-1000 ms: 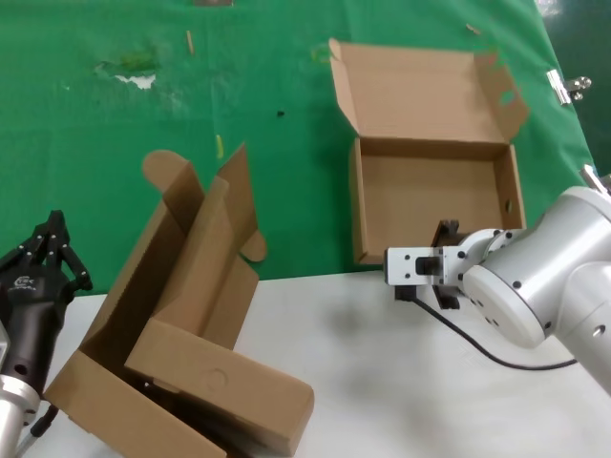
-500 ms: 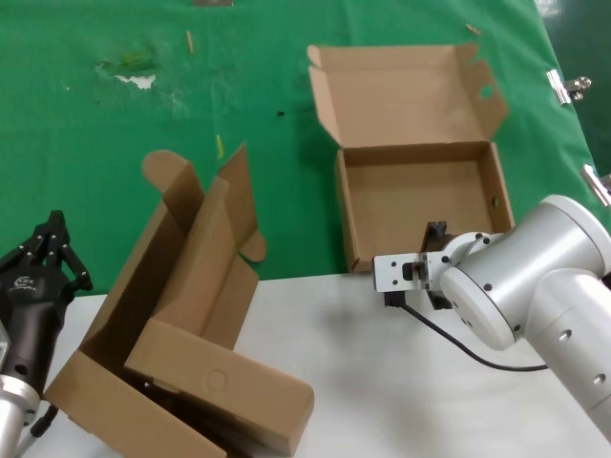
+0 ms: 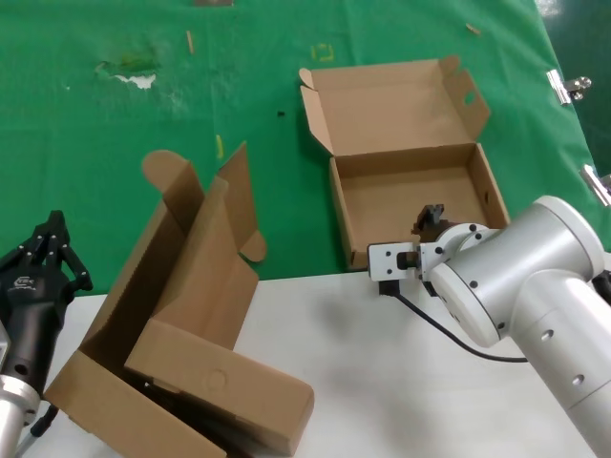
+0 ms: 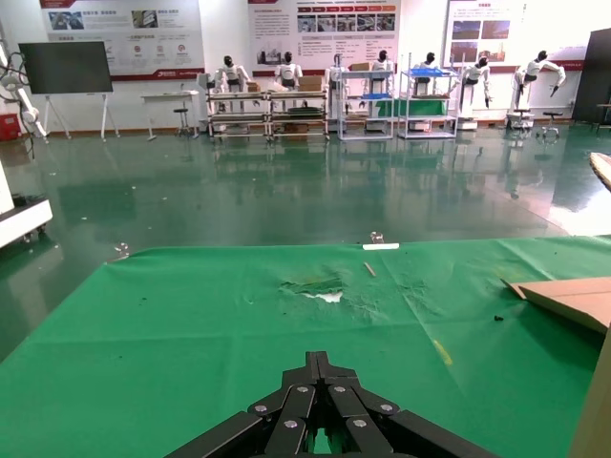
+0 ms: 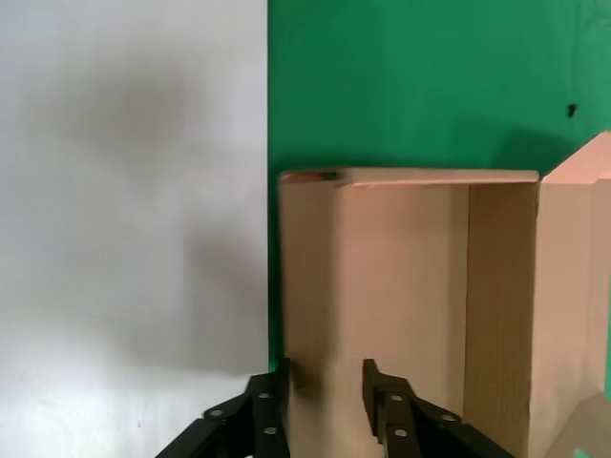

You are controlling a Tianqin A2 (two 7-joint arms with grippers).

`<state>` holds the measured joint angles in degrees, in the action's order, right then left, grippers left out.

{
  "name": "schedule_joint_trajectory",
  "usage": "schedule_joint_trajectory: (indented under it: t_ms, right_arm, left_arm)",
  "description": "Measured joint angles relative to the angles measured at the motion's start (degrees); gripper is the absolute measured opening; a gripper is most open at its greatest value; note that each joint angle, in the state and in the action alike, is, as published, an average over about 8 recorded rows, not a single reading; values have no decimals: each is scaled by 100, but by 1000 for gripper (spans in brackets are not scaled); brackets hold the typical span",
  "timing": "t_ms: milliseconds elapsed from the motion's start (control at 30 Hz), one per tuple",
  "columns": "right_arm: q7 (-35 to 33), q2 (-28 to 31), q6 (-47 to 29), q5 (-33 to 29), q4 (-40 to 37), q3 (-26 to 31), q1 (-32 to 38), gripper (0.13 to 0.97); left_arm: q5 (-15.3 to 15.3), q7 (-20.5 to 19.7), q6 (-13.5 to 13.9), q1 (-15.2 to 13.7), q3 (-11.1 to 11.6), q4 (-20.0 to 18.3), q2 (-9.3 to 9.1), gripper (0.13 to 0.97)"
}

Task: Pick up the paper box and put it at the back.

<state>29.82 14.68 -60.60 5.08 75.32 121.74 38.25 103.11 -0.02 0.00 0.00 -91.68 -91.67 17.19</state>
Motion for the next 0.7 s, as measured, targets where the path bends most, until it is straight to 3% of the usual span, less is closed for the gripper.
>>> schedule_joint_trajectory:
  t_ms: [300, 700]
  right_arm:
    - [-254, -15, -337, 486, 782, -253, -257, 377]
    - [-332, 627, -1001, 1559, 3205, -1190, -613, 652]
  left_arm:
    - [0, 0, 0, 0, 0, 0, 0, 140]
    - [0, 0, 0, 0, 0, 0, 0, 140]
